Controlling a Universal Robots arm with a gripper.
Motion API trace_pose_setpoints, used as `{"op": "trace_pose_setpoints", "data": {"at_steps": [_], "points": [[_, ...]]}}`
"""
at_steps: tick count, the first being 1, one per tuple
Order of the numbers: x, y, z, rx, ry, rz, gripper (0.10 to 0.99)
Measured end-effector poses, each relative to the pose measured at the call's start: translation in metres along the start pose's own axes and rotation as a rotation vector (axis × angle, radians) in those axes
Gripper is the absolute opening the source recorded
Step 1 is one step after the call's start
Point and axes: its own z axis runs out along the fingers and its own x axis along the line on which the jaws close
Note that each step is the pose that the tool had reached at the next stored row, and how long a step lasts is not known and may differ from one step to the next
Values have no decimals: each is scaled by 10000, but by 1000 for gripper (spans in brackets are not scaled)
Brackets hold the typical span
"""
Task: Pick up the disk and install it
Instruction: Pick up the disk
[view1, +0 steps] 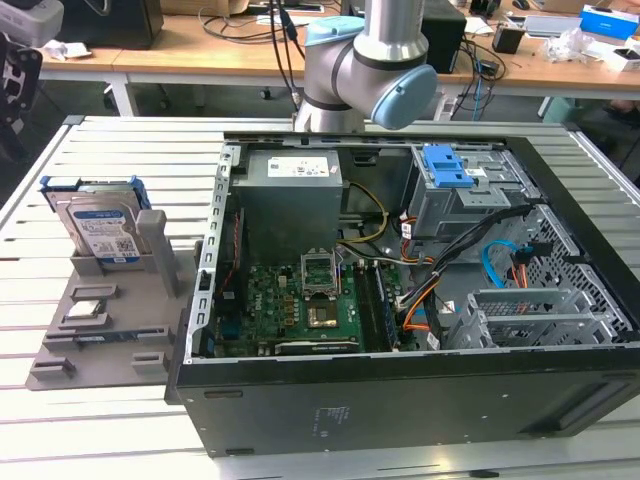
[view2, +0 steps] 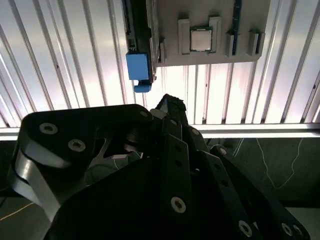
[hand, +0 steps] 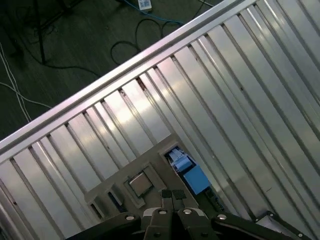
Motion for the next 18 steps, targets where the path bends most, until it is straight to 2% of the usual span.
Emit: {"op": "trace_pose_setpoints", "data": {"at_steps": [6,18], "points": [[0,0,0,-24,46,-1016,106],[0,0,0,-61,118,-2613,106]]}}
